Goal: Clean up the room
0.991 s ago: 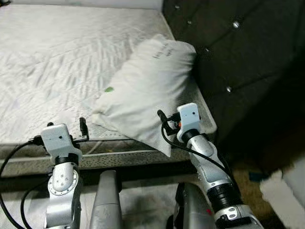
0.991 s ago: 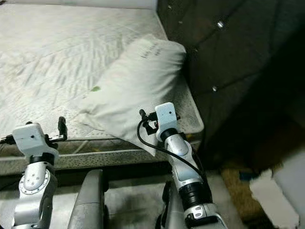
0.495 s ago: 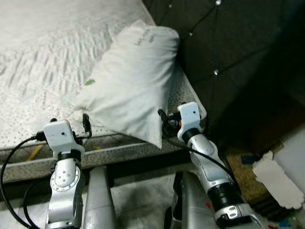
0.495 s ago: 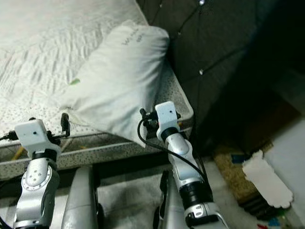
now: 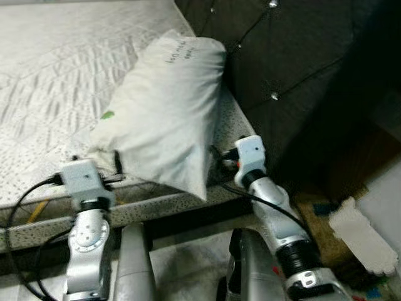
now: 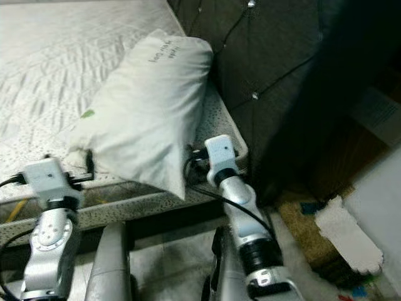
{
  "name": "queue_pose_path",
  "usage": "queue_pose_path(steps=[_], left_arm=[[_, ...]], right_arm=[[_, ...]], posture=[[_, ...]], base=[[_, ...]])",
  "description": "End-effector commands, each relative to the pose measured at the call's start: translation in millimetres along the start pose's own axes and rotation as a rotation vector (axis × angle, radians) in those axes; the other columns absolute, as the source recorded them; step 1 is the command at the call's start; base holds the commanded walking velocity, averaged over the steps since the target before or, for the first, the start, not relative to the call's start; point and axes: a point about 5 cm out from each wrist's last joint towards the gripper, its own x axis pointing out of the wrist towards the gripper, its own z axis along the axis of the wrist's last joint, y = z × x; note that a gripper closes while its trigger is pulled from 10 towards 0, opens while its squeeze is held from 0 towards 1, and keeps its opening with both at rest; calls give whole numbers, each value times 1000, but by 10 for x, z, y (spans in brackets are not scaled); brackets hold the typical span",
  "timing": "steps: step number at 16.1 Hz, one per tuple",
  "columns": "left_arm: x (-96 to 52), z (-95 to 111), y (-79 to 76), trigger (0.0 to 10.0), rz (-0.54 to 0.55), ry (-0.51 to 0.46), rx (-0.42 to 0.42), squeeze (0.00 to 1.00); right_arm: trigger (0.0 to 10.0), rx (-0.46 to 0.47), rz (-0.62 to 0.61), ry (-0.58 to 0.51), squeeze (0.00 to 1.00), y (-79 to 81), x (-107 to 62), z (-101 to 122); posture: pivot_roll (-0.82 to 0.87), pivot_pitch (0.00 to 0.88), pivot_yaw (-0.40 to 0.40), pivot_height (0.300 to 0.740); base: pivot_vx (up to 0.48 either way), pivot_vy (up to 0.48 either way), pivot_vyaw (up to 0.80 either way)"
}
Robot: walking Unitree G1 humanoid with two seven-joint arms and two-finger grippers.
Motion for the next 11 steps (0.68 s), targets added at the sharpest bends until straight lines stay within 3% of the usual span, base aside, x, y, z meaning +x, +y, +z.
queue_pose_path(steps=[1,3,6,11], left_arm=[[1,-16,30,10000,3,11,4,0],[-3,-27,31,10000,1,18,-2,0],[-3,-26,12,10000,-13,11,-22,0],[9,-49,-4,10000,-8,39,-18,0]], right_arm=[[10000,4,10,-20,0,33,33,49],[10000,3,14,-20,0,38,31,47],[10000,5,18,-20,0,45,30,43],[10000,27,32,31,0,46,56,-8]], posture=[[122,79,-58,520],[123,78,-58,520],[124,76,-58,485],[125,76,-52,485]], base=[[292,0,0],[394,0,0],[242,0,0],[0,0,0]])
